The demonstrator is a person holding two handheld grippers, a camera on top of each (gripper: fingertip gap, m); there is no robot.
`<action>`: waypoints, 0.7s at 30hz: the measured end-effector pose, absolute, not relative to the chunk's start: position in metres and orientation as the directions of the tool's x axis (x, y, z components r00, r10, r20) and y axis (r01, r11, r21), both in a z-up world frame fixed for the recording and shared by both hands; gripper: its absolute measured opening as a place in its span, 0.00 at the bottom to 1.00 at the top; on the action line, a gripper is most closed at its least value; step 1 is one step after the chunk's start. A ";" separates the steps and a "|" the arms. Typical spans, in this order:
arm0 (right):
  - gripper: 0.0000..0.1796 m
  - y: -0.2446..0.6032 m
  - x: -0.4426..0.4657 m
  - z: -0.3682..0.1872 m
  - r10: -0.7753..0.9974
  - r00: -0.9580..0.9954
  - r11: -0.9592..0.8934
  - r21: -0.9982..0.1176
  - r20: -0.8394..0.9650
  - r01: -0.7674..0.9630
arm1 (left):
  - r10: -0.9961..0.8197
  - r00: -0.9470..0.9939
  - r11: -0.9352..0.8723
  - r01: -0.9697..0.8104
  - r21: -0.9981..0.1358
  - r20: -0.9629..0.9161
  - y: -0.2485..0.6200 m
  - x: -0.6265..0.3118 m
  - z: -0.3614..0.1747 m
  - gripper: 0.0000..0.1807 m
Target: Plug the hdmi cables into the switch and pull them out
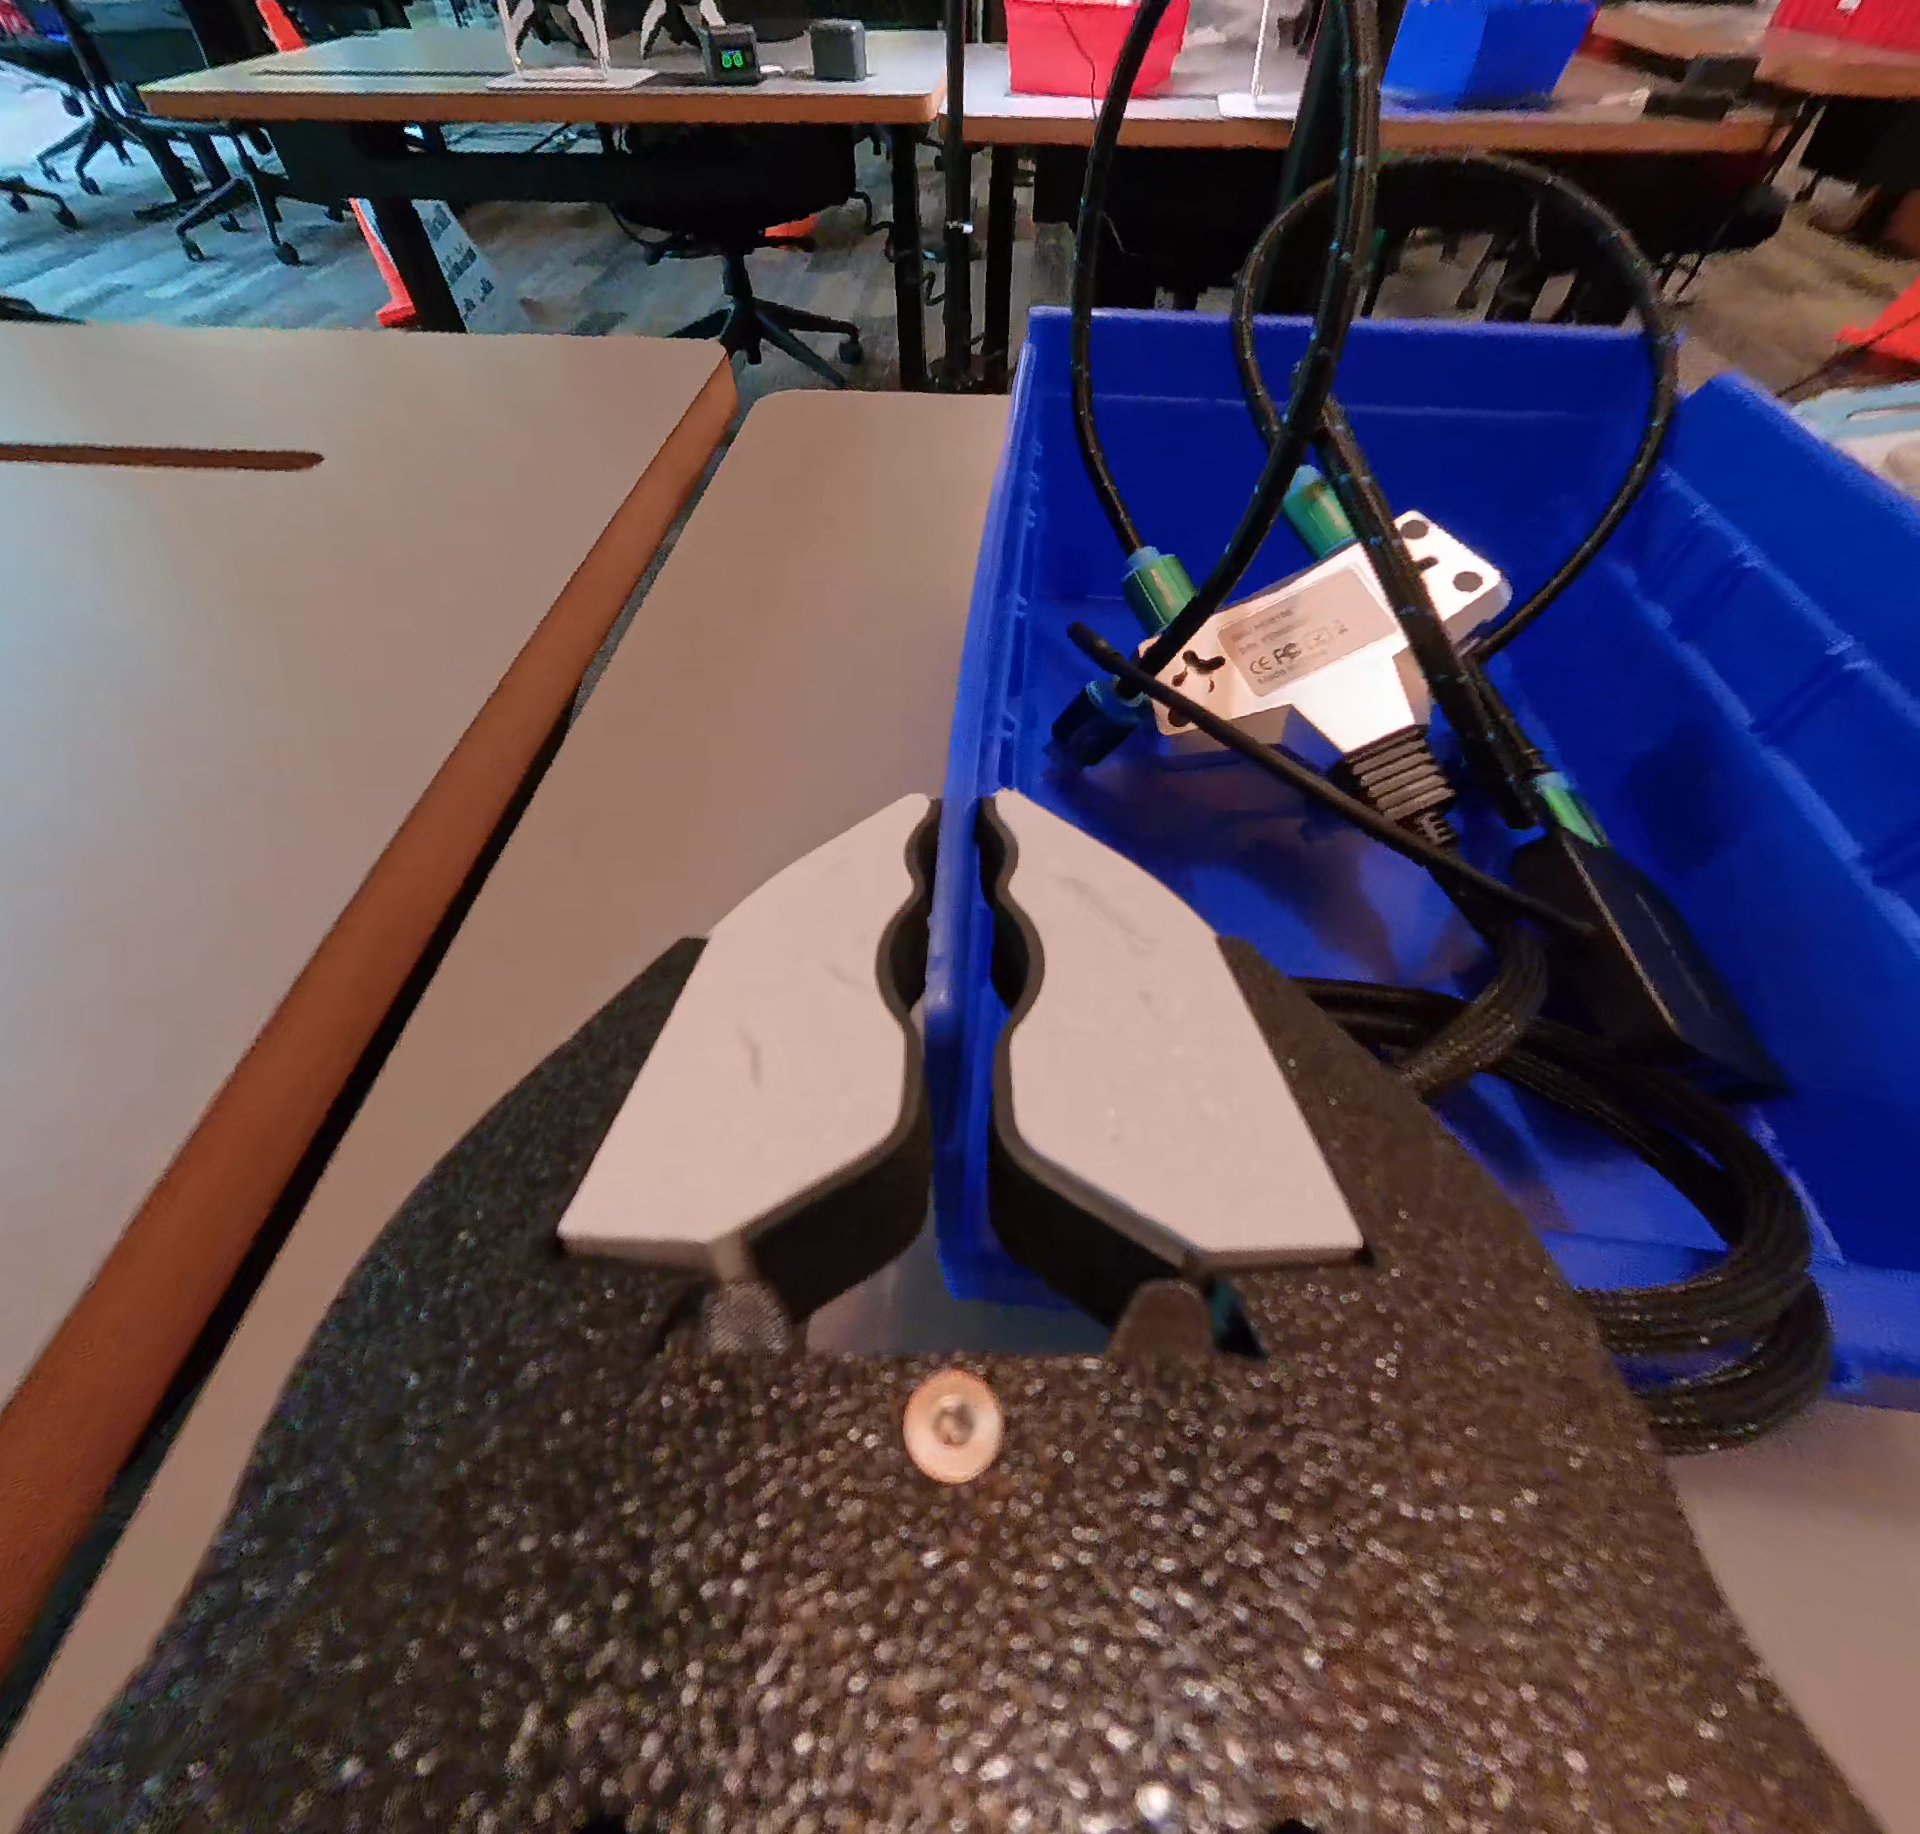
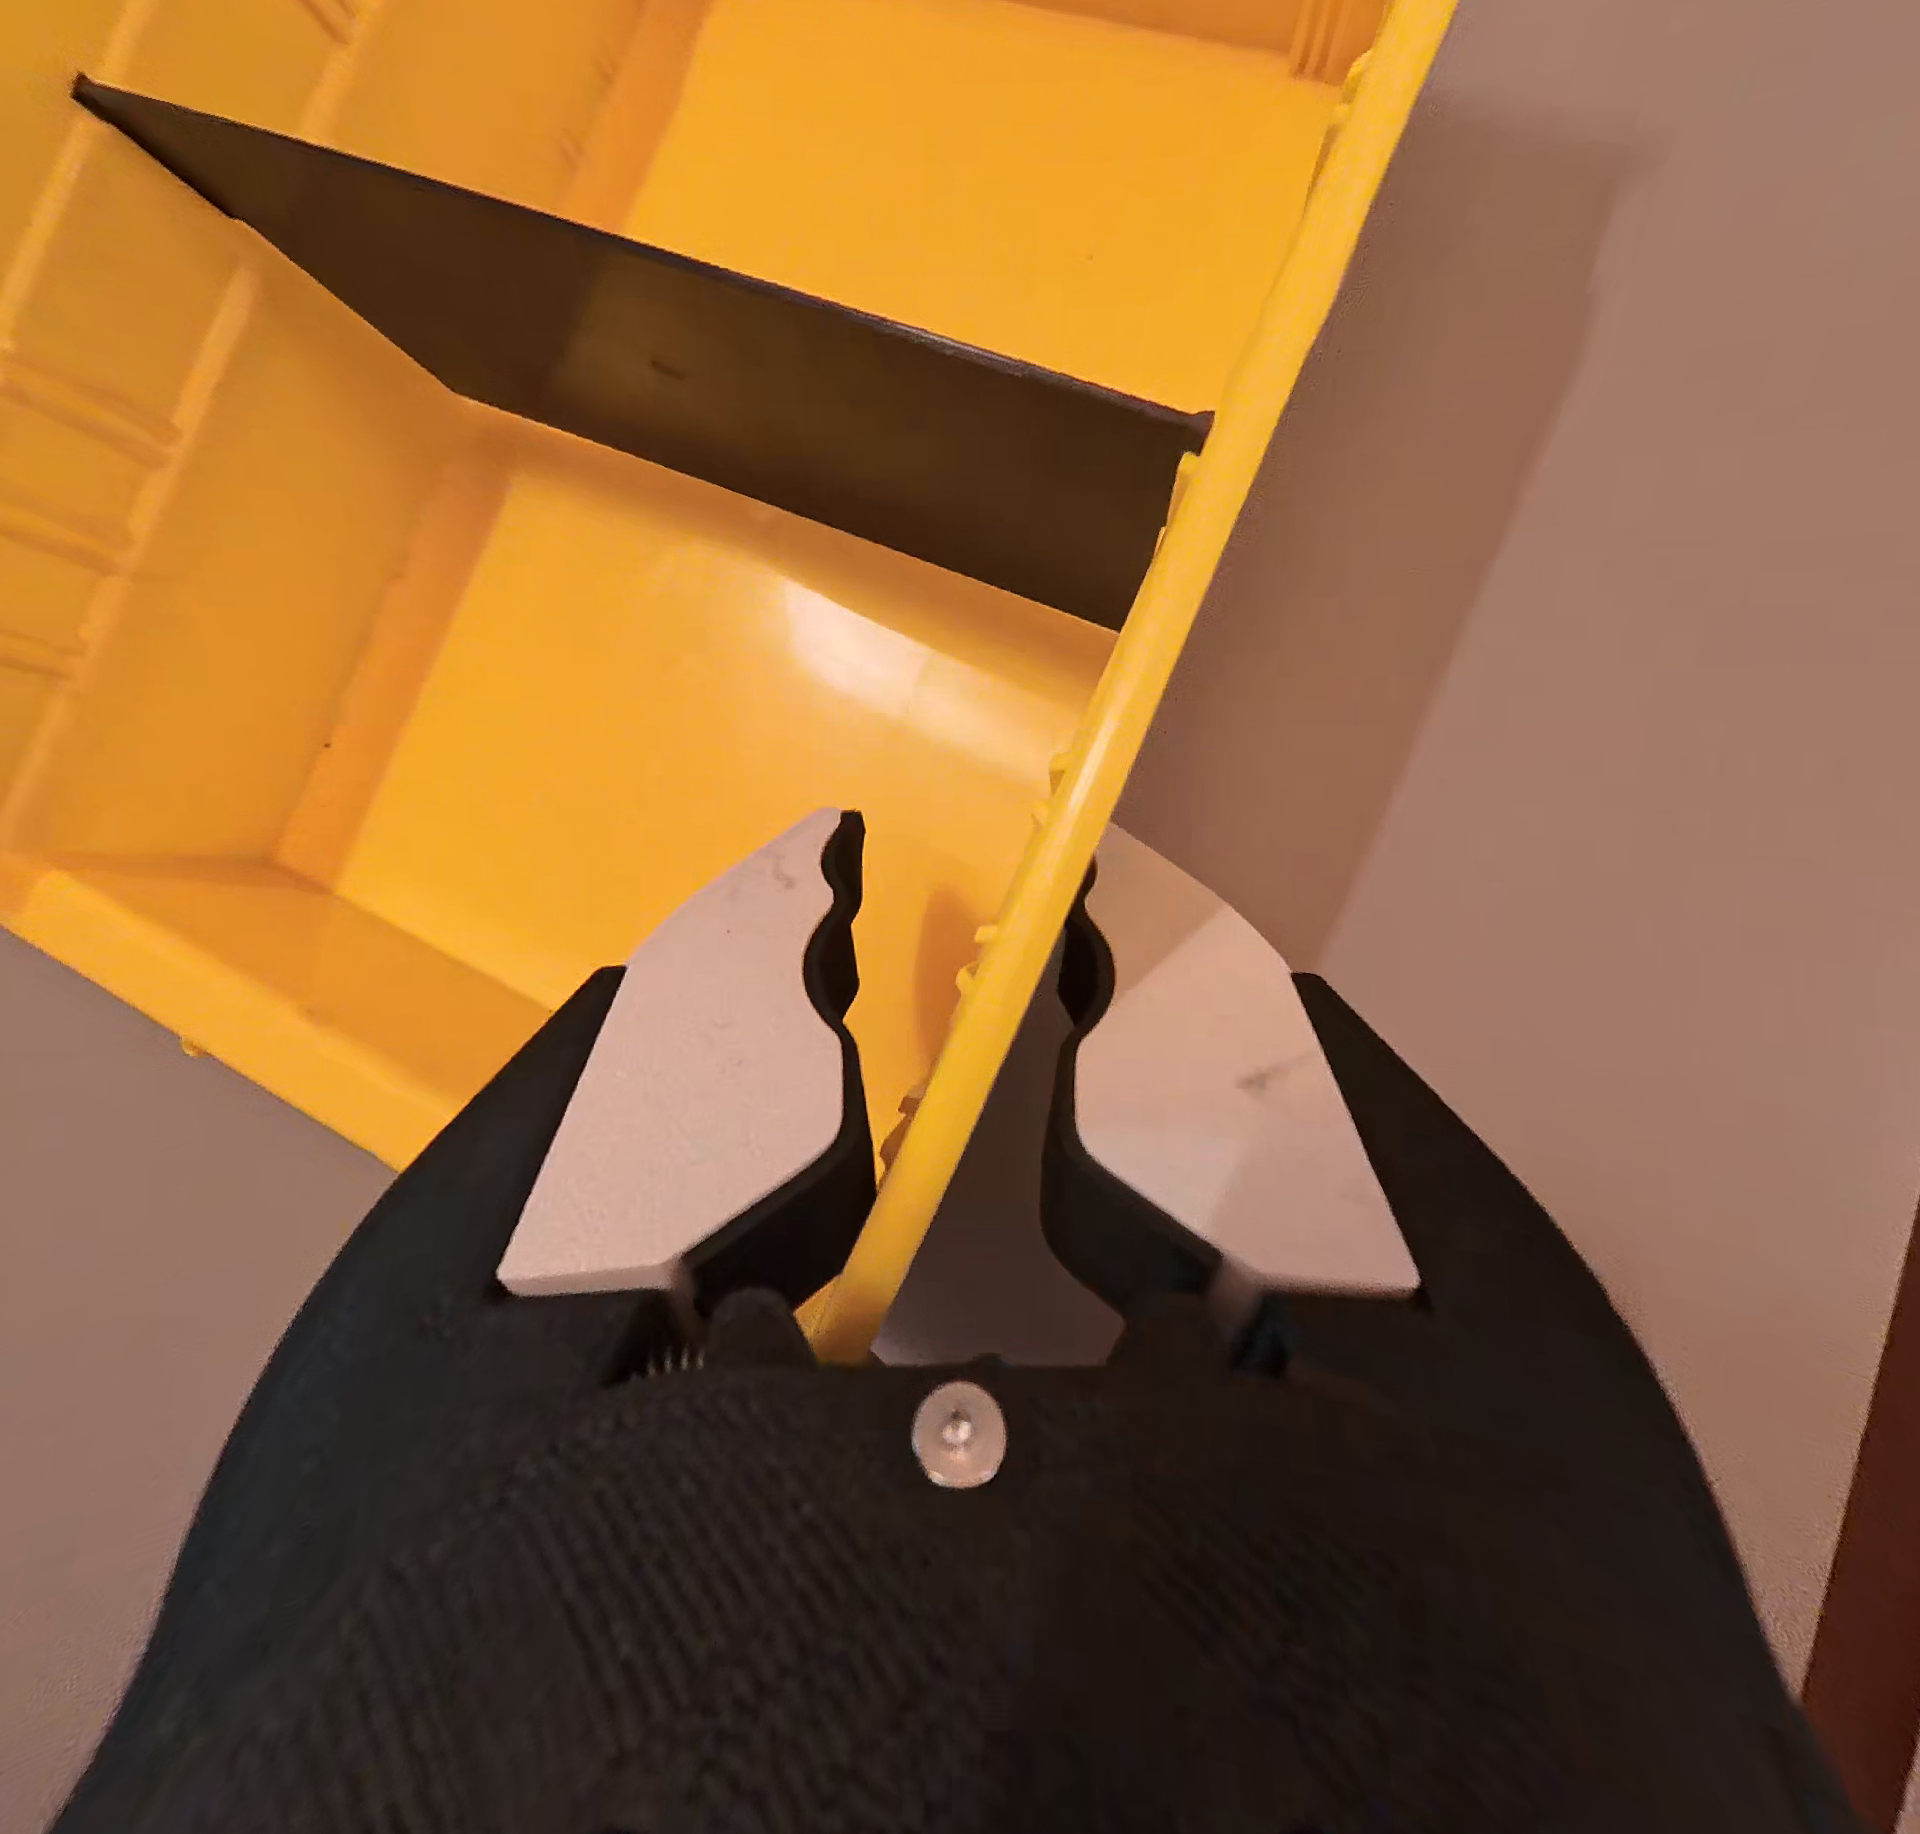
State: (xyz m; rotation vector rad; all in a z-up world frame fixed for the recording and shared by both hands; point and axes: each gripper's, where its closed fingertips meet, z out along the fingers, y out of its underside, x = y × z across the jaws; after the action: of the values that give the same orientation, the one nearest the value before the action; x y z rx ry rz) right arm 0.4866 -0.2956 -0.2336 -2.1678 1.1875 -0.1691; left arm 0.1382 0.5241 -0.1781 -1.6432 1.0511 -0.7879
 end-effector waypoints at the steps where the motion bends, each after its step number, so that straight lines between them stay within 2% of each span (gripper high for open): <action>1: 0.21 -0.295 0.488 -0.234 -0.789 0.587 -0.380 -0.604 -0.184 -0.700 | -0.914 0.406 -0.115 -0.281 -0.953 -0.010 0.526 0.139 -0.178 0.04; 5: 0.23 -0.294 0.494 -0.230 -0.791 0.593 -0.369 -0.654 -0.152 -0.660 | -0.935 0.352 -0.085 -0.325 -0.942 -0.037 0.525 0.139 -0.176 0.05; 6: 0.26 -0.296 0.495 -0.228 -0.802 0.583 -0.366 -0.667 -0.127 -0.649 | -0.933 0.356 -0.072 -0.321 -0.944 -0.050 0.525 0.136 -0.170 0.10; 7: 0.33 -0.301 0.496 -0.226 -0.816 0.572 -0.373 -0.675 -0.088 -0.636 | -0.931 0.360 -0.051 -0.299 -0.953 -0.063 0.523 0.133 -0.159 0.13; 10: 0.54 -0.325 0.497 -0.203 -0.845 0.513 -0.457 -0.705 0.153 -0.542 | -0.948 0.283 0.078 -0.236 -0.969 -0.145 0.503 0.128 -0.115 0.14; 12: 0.58 -0.335 0.492 -0.173 -0.831 0.456 -0.522 -0.730 0.319 -0.441 | -0.963 0.099 0.215 -0.271 -0.938 -0.249 0.471 0.134 -0.100 0.19; 14: 0.61 -0.323 0.476 -0.145 -0.812 0.465 -0.536 -0.766 0.353 -0.356 | -0.929 -0.154 0.370 -0.375 -0.850 -0.337 0.433 0.139 -0.108 0.26; 16: 0.63 -0.289 0.448 -0.125 -0.775 0.562 -0.503 -0.820 0.287 -0.274 | -0.836 -0.370 0.545 -0.469 -0.695 -0.406 0.406 0.140 -0.128 0.31; 19: 0.59 -0.231 0.400 -0.108 -0.685 0.709 -0.405 -0.896 0.168 -0.179 | -0.662 -0.578 0.749 -0.486 -0.451 -0.477 0.389 0.148 -0.155 0.32; 21: 0.57 -0.195 0.366 -0.108 -0.602 0.790 -0.363 -0.921 0.119 -0.138 | -0.613 -0.662 0.789 -0.497 -0.360 -0.431 0.384 0.158 -0.172 0.34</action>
State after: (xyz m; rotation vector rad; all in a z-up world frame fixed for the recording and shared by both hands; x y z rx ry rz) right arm 0.3659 -0.1955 -0.1083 -1.9088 0.5597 -0.5428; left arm 0.1584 0.3837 -0.1724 -0.8245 2.4352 -0.2858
